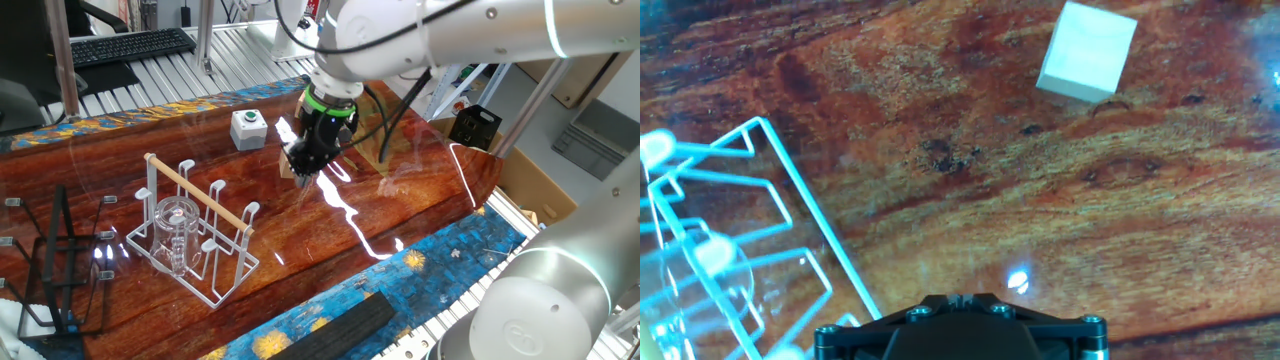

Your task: Take the cup off the cup rack

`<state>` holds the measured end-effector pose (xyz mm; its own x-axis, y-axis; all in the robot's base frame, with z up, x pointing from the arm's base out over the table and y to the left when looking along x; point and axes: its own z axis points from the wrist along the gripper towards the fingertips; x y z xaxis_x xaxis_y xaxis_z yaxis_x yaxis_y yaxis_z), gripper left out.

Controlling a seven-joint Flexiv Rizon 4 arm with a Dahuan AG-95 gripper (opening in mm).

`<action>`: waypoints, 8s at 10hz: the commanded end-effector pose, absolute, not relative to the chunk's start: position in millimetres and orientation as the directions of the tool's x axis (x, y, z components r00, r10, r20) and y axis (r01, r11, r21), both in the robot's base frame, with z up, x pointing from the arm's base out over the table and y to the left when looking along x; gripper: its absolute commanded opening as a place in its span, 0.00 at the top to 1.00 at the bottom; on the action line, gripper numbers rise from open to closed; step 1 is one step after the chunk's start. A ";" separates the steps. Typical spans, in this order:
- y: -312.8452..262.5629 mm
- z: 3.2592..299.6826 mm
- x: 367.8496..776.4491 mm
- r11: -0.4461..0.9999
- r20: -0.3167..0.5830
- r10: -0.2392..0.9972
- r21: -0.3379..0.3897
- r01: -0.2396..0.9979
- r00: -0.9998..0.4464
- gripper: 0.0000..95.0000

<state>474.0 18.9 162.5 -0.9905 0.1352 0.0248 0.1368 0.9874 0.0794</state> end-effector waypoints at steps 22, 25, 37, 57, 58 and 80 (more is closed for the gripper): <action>5.0 137.3 590.7 0.983 0.023 0.168 0.071 0.169 -0.986 1.00; 5.0 137.3 590.7 0.985 0.010 0.165 0.057 0.165 -0.986 1.00; 5.0 137.3 590.7 0.999 -0.016 0.046 0.027 0.046 -0.999 1.00; -4.6 132.3 630.2 0.993 0.000 0.105 0.048 0.105 -0.994 1.00; -5.4 131.4 631.1 0.993 -0.001 0.103 0.051 0.103 -0.995 1.00; -5.4 131.4 630.9 0.993 -0.053 -0.076 0.088 -0.081 -0.996 1.00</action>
<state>633.5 -5.1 130.8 -0.9957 -0.0902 -0.0204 -0.0916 0.9921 0.0855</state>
